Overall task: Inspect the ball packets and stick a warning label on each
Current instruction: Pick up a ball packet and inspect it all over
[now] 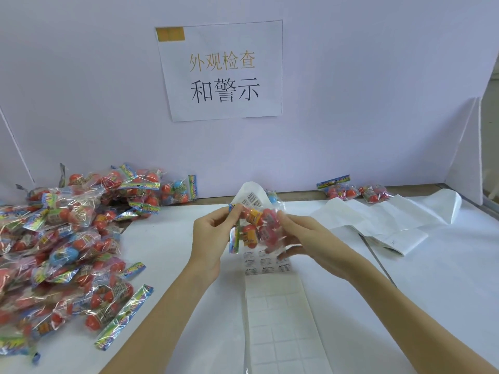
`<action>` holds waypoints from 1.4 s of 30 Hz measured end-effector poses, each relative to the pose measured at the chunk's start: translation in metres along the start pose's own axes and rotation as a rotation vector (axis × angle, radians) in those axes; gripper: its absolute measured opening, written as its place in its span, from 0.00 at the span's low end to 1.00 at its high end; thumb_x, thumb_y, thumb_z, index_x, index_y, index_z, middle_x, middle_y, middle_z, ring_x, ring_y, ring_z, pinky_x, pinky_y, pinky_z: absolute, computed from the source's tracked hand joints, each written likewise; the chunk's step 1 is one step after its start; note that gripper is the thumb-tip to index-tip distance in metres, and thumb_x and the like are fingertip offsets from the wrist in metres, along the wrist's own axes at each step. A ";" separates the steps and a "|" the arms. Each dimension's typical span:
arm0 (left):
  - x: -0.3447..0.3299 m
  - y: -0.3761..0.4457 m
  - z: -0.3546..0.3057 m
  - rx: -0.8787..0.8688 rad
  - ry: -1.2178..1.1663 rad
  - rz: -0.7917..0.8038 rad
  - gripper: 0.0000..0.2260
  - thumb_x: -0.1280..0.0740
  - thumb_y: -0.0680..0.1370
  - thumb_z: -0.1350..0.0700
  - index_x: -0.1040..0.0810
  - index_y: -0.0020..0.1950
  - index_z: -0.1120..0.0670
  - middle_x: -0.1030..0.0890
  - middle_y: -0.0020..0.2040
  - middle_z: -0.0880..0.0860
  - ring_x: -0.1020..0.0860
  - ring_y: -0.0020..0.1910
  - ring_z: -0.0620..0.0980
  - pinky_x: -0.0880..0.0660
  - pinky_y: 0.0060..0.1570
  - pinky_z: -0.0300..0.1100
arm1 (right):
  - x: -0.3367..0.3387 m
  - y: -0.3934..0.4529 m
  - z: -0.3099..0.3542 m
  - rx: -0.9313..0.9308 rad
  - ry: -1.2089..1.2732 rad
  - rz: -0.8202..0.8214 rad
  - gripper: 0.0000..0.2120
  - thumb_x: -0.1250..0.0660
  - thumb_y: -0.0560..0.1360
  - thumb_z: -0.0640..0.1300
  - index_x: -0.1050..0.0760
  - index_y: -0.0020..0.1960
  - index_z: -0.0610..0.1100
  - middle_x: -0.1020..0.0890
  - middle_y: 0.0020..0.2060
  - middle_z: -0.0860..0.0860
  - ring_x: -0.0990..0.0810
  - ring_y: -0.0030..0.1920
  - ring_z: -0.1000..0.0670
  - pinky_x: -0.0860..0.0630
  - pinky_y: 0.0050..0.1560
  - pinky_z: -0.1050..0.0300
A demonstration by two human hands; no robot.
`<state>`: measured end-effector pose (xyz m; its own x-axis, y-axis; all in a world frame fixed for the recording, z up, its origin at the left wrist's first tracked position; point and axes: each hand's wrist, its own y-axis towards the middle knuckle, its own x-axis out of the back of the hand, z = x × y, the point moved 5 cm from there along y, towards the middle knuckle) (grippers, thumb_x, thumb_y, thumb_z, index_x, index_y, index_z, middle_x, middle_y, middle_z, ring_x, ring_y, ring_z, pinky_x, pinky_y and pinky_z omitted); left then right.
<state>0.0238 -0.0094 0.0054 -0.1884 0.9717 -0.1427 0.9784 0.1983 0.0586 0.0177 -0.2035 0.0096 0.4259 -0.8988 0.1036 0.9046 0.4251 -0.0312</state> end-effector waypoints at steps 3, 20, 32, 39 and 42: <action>0.002 0.001 -0.001 0.009 -0.048 0.011 0.09 0.29 0.81 0.48 0.11 0.50 0.49 0.12 0.50 0.52 0.14 0.51 0.50 0.20 0.50 0.40 | -0.007 -0.002 -0.001 0.004 -0.004 0.104 0.16 0.33 0.83 0.50 0.23 0.63 0.38 0.12 0.49 0.40 0.12 0.49 0.41 0.17 0.47 0.56; -0.009 0.002 0.008 0.182 0.035 0.143 0.28 0.35 0.77 0.33 0.18 0.62 0.55 0.15 0.50 0.60 0.14 0.43 0.56 0.16 0.49 0.48 | 0.004 0.001 0.002 0.364 -0.366 -0.337 0.22 0.31 0.81 0.34 0.20 0.68 0.55 0.11 0.44 0.52 0.12 0.42 0.53 0.18 0.43 0.61; -0.017 0.001 0.003 0.099 -0.225 0.344 0.17 0.27 0.78 0.58 0.19 0.64 0.64 0.15 0.56 0.60 0.17 0.48 0.52 0.21 0.44 0.44 | -0.002 0.003 -0.003 0.210 0.057 -0.351 0.09 0.32 0.83 0.44 0.17 0.60 0.42 0.12 0.42 0.47 0.14 0.43 0.50 0.17 0.47 0.57; 0.000 0.007 0.004 0.123 -0.159 0.216 0.13 0.21 0.68 0.51 0.11 0.49 0.56 0.13 0.48 0.56 0.17 0.40 0.49 0.20 0.43 0.39 | 0.009 0.004 -0.003 0.178 0.028 -0.335 0.07 0.26 0.79 0.43 0.15 0.46 0.39 0.14 0.38 0.47 0.19 0.39 0.55 0.22 0.43 0.64; 0.002 0.007 0.008 0.163 -0.199 0.141 0.10 0.21 0.67 0.54 0.10 0.47 0.56 0.12 0.47 0.55 0.17 0.38 0.48 0.19 0.42 0.39 | 0.012 0.003 0.001 0.195 -0.029 -0.374 0.10 0.27 0.80 0.43 0.16 0.43 0.39 0.15 0.35 0.48 0.22 0.34 0.55 0.24 0.40 0.65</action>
<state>0.0311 -0.0073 -0.0025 -0.0452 0.9406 -0.3364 0.9975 0.0245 -0.0655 0.0257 -0.2125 0.0115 0.0661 -0.9928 0.1000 0.9757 0.0853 0.2020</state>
